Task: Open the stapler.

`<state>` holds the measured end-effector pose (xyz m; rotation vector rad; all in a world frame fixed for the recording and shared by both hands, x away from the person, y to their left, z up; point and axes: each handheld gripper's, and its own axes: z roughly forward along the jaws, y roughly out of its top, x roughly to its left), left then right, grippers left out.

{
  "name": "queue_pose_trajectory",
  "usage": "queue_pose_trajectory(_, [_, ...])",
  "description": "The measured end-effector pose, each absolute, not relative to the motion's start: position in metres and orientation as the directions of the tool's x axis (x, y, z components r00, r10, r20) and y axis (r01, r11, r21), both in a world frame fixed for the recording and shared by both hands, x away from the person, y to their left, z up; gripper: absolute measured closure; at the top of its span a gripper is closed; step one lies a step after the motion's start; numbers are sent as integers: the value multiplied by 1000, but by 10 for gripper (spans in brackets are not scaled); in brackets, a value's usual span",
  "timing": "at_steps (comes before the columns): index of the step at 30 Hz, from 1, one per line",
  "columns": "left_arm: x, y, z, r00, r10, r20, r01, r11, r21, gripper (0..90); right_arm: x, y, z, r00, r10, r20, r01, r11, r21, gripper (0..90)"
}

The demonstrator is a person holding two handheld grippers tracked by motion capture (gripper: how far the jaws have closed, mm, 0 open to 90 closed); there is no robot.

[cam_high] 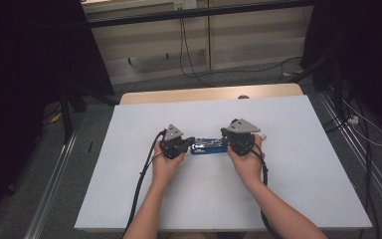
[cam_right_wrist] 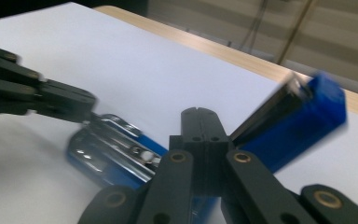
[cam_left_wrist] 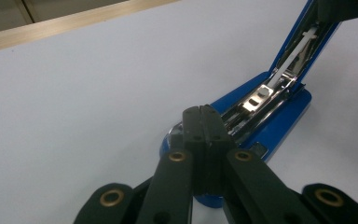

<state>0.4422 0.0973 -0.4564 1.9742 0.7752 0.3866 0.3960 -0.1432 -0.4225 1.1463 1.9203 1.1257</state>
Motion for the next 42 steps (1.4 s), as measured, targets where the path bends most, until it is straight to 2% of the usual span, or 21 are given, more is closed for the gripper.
queue_pose_trajectory(4, [442, 97, -457, 750, 660, -47, 362, -350, 864, 900, 398, -160, -426, -393, 916, -81, 371, 239, 897, 900])
queue_pose_trajectory(10, [442, 98, -457, 747, 663, -49, 364, -346, 864, 900, 400, -183, -448, -362, 931, -48, 439, 215, 872, 900])
queue_pose_trajectory(12, [442, 98, -457, 748, 662, -50, 363, -345, 865, 900, 399, -188, -453, -358, 933, -34, 424, 195, 884, 900])
queue_pose_trajectory(26, [441, 97, -457, 746, 664, -49, 359, -338, 870, 900, 404, -195, -448, -424, 903, -64, 415, 257, 873, 900])
queue_pose_trajectory(31, [440, 97, -450, 750, 656, -77, 359, -307, 881, 900, 405, -198, -444, -444, 893, -70, 406, 270, 873, 900])
queue_pose_trajectory(36, [442, 98, -449, 749, 655, -101, 373, -290, 881, 839, 405, -199, -439, -450, 890, -71, 396, 271, 877, 900])
queue_pose_trajectory(40, [441, 103, -442, 730, 669, -137, 385, -238, 892, 735, 403, -203, -435, -460, 885, -76, 383, 274, 882, 897])
queue_pose_trajectory(42, [440, 105, -439, 716, 680, -159, 402, -215, 890, 657, 403, -206, -434, -469, 879, -80, 369, 278, 887, 845])
